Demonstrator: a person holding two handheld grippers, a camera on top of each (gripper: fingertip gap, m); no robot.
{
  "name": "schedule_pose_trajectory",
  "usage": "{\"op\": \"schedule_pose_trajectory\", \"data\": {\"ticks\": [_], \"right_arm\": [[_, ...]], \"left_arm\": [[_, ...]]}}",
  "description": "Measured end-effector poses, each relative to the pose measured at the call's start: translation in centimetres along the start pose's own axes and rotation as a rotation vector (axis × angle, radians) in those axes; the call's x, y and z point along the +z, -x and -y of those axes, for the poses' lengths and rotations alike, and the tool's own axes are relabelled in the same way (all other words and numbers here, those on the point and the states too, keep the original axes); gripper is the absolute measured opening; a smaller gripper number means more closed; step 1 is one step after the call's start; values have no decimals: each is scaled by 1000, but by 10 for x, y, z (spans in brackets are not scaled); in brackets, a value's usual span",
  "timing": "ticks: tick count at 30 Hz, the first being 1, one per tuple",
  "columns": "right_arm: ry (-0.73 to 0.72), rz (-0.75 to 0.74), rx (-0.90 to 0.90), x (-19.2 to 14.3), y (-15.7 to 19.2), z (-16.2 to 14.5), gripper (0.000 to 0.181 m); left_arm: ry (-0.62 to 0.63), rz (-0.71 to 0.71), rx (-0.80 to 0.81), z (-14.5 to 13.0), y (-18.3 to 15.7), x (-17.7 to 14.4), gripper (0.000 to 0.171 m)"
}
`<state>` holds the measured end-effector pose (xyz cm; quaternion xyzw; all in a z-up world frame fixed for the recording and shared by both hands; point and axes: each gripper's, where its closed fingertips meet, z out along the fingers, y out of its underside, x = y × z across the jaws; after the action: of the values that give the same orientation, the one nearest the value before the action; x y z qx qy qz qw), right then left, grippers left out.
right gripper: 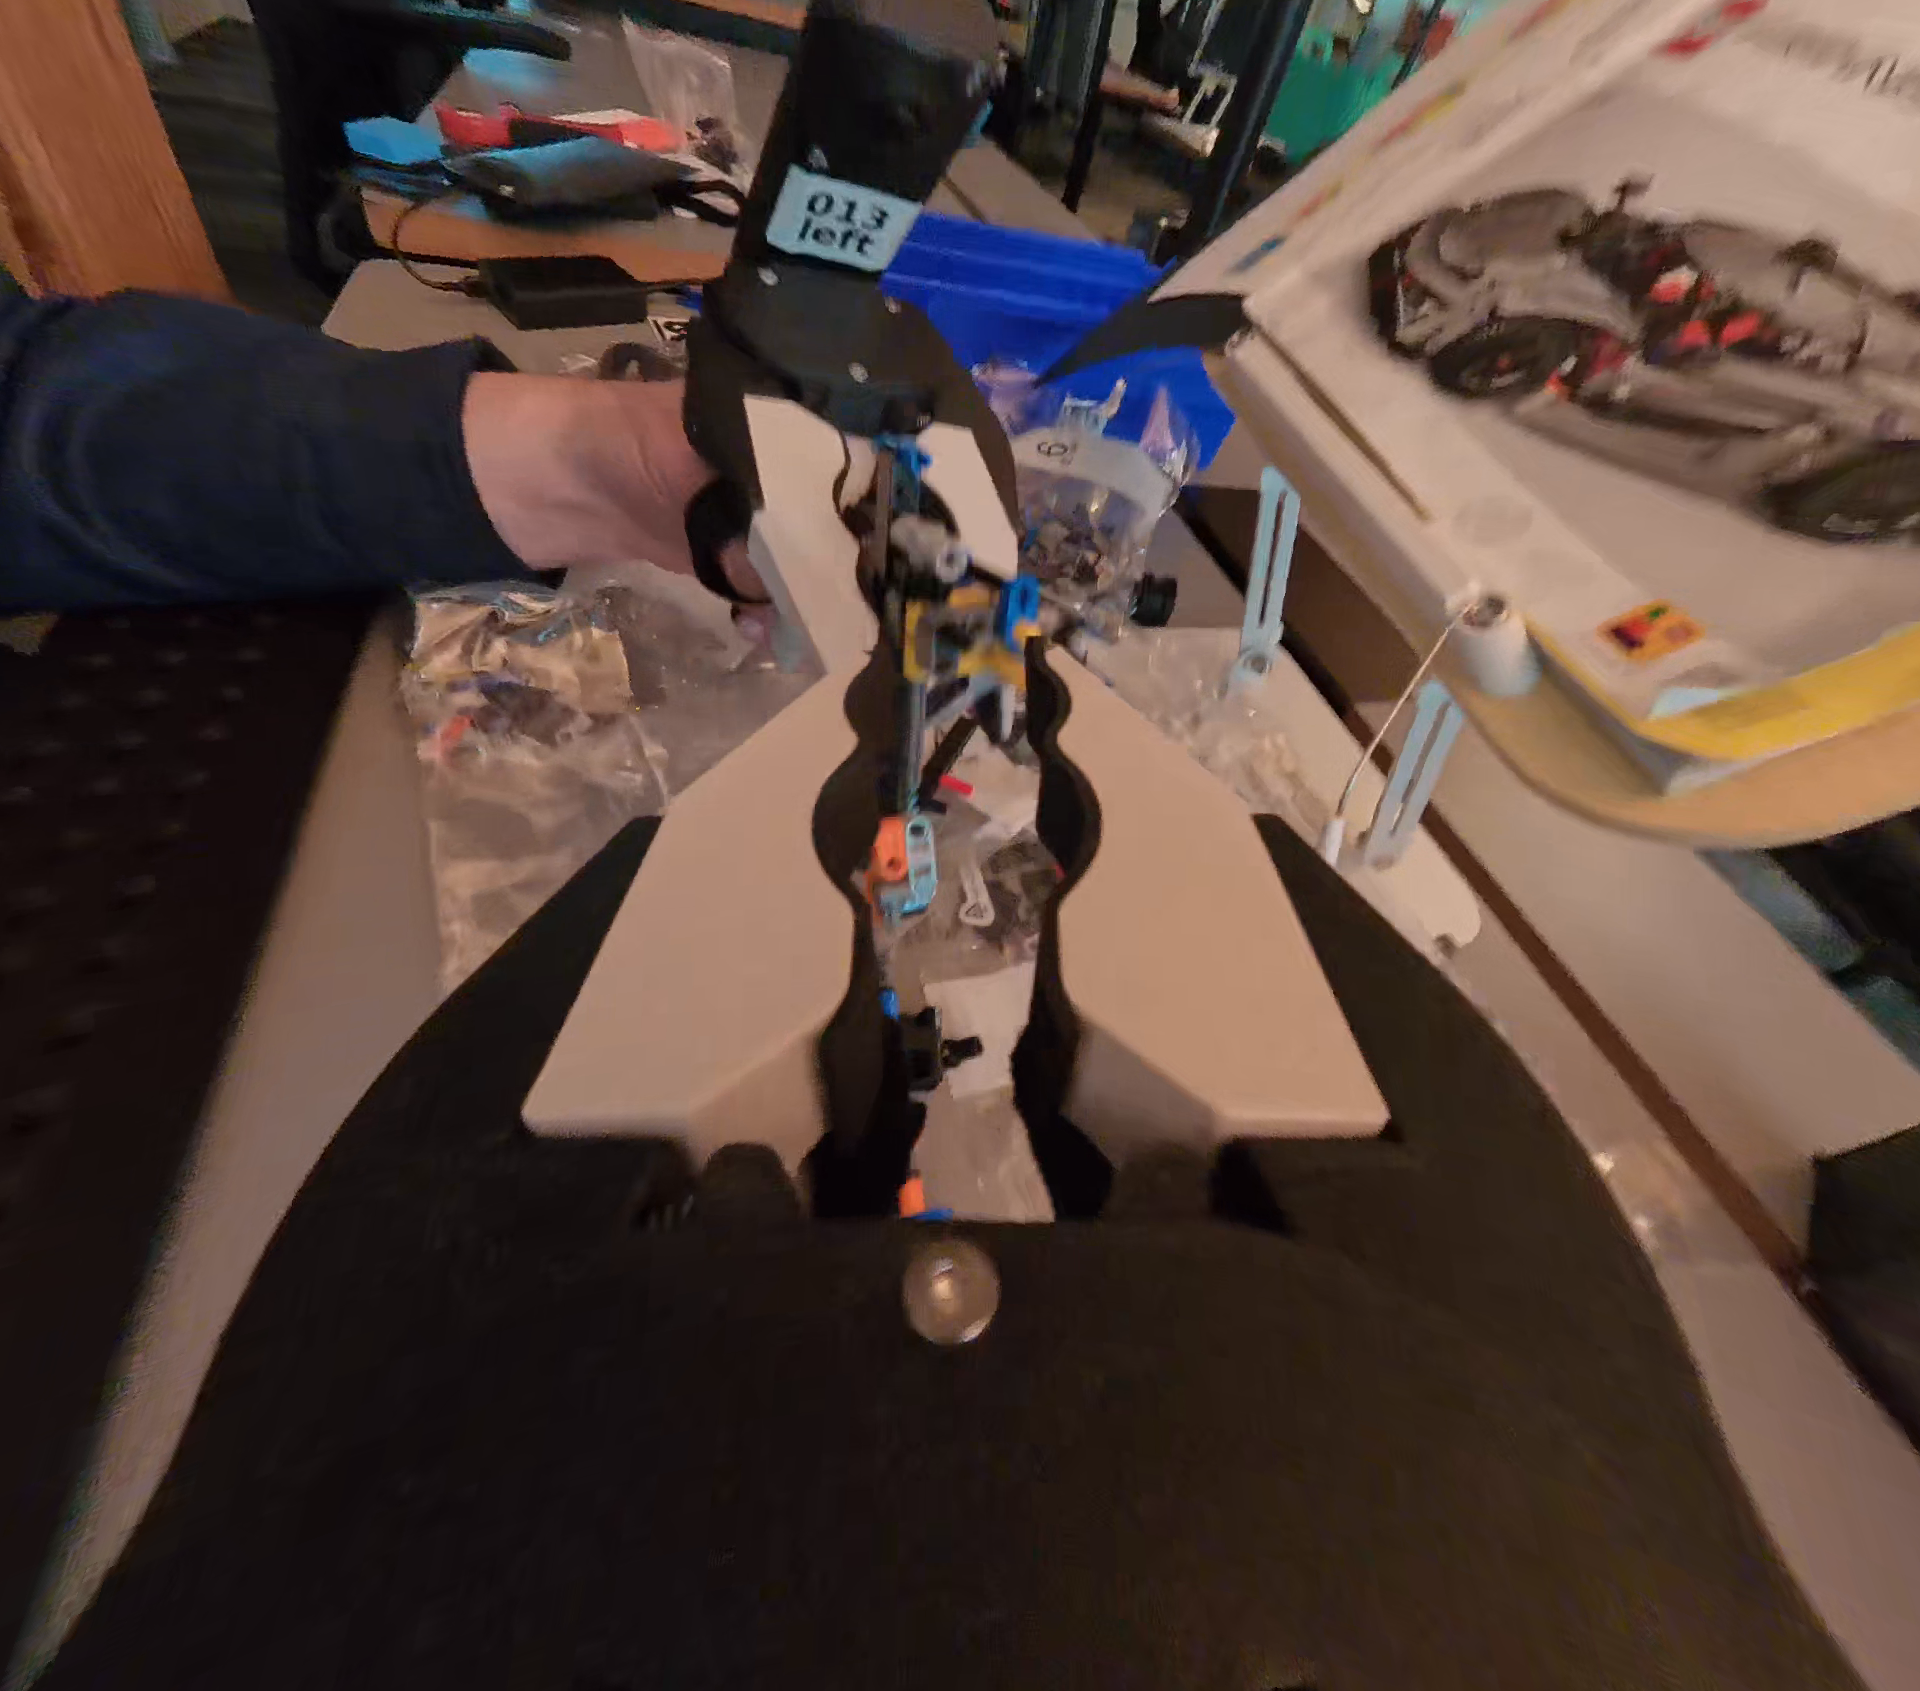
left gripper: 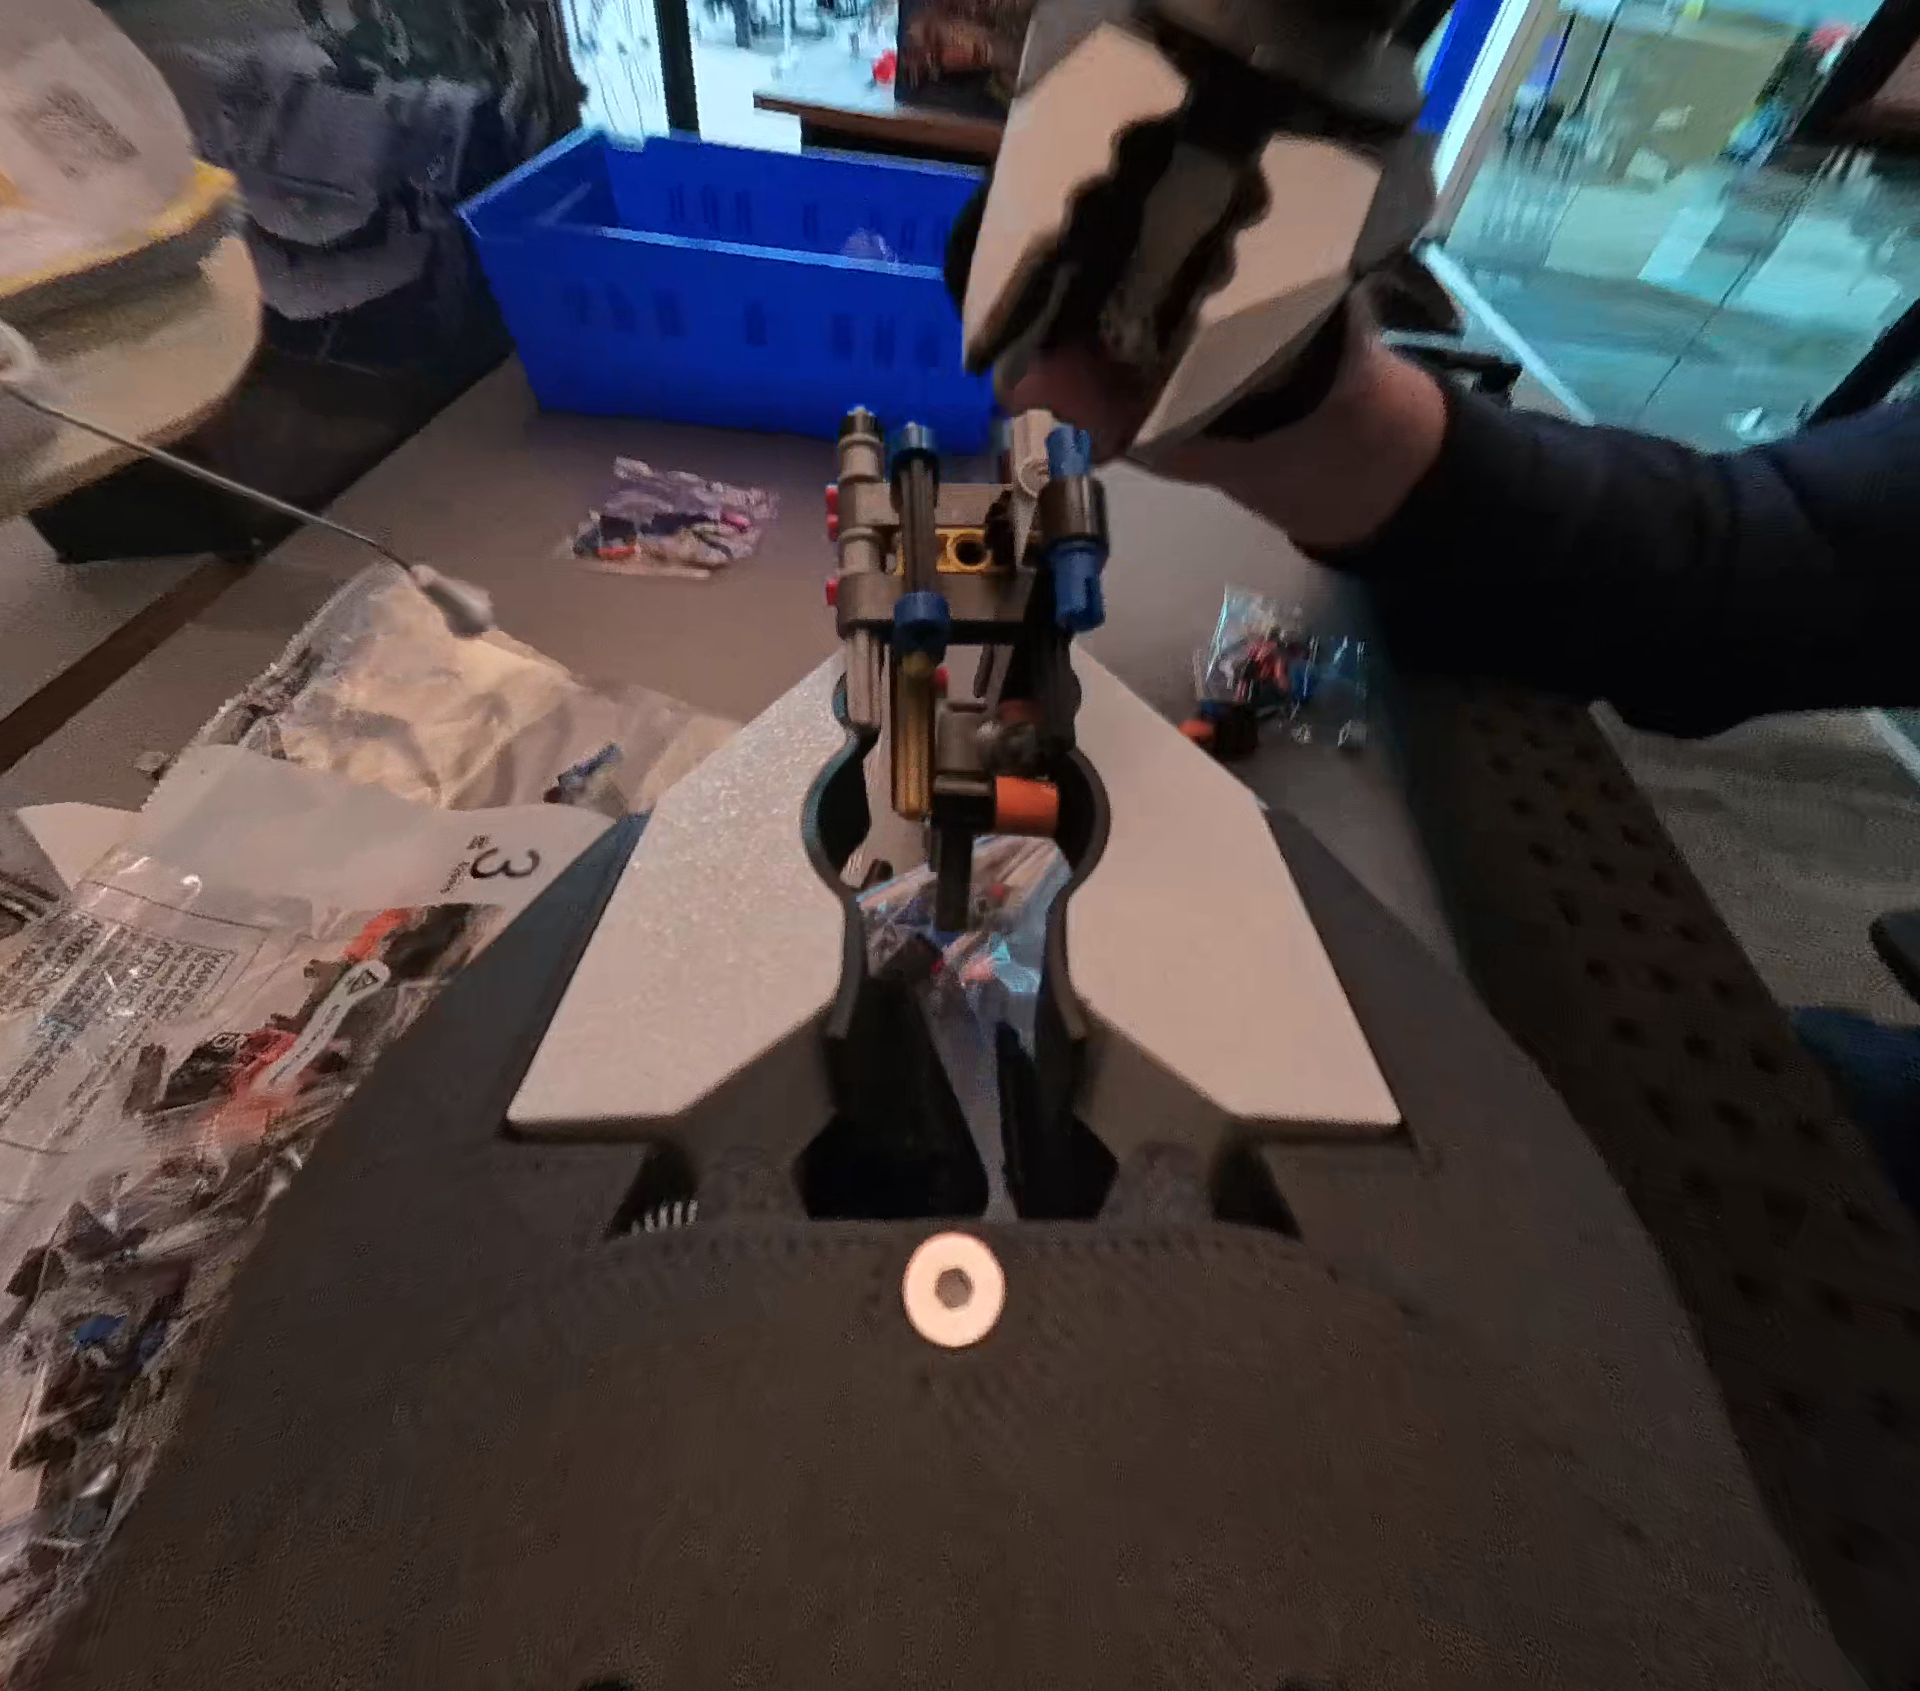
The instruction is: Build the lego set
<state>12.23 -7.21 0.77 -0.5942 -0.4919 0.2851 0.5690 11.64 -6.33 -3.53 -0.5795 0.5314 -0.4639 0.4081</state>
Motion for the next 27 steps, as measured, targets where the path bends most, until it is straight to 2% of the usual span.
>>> {"op": "schedule_pose_trajectory", "data": {"ticks": [4, 9, 13, 19, 27], "right_arm": [[63, 20, -105, 11, 14, -9, 19], [133, 98, -92, 16, 26, -22, 9], [141, 128, -18, 16, 26, -24, 7], [163, 144, -42, 14, 31, -25, 7], [114, 171, -34, 4, 32, -16, 7]], "left_arm": [[118, -12, 71, -16, -11, 14, 29], [179, -20, 94, -27, -14, 18, 29], [155, 6, 119, -21, -12, 16, 36], [161, 23, 173, -20, -13, 15, 31], [81, -30, 167, -10, -22, 15, 28]]}}
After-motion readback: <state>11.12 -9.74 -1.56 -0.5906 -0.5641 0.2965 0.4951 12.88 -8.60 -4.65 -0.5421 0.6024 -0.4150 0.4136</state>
